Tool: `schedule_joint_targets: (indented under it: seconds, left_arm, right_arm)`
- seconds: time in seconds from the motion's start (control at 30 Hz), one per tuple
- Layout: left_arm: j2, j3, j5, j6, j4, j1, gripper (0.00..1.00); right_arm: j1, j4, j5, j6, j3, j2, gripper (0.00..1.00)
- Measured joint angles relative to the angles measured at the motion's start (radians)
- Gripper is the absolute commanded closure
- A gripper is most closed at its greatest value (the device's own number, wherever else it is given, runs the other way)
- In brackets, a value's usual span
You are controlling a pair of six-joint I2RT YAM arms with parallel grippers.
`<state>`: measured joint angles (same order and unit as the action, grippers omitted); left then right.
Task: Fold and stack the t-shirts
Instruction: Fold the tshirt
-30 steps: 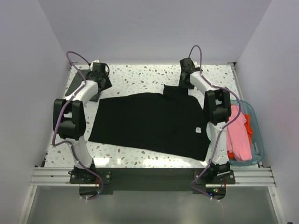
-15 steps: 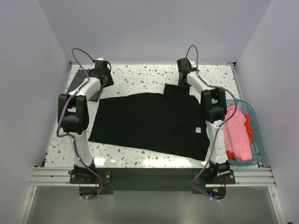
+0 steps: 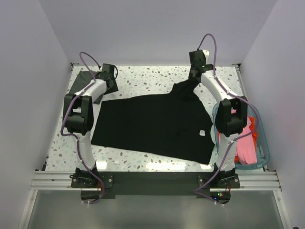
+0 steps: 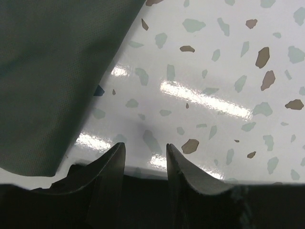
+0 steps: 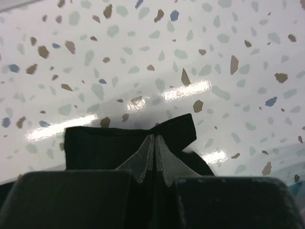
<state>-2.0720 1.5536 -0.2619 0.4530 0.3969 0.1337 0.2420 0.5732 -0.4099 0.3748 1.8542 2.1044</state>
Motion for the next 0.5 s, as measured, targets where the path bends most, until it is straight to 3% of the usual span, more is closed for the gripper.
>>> schedule_joint_targets:
  seconds: [0.23, 0.5]
  left_arm:
    - [-0.005, 0.001, -0.012, 0.032, 0.039, 0.003, 0.58]
    - [-0.007, -0.004, 0.006, 0.088, 0.076, 0.004, 0.5]
  right_arm:
    - [0.0, -0.051, 0.002, -0.001, -0.089, -0.158, 1.0]
    - [-0.001, -0.063, 0.011, 0.0, -0.2, -0.171, 1.0]
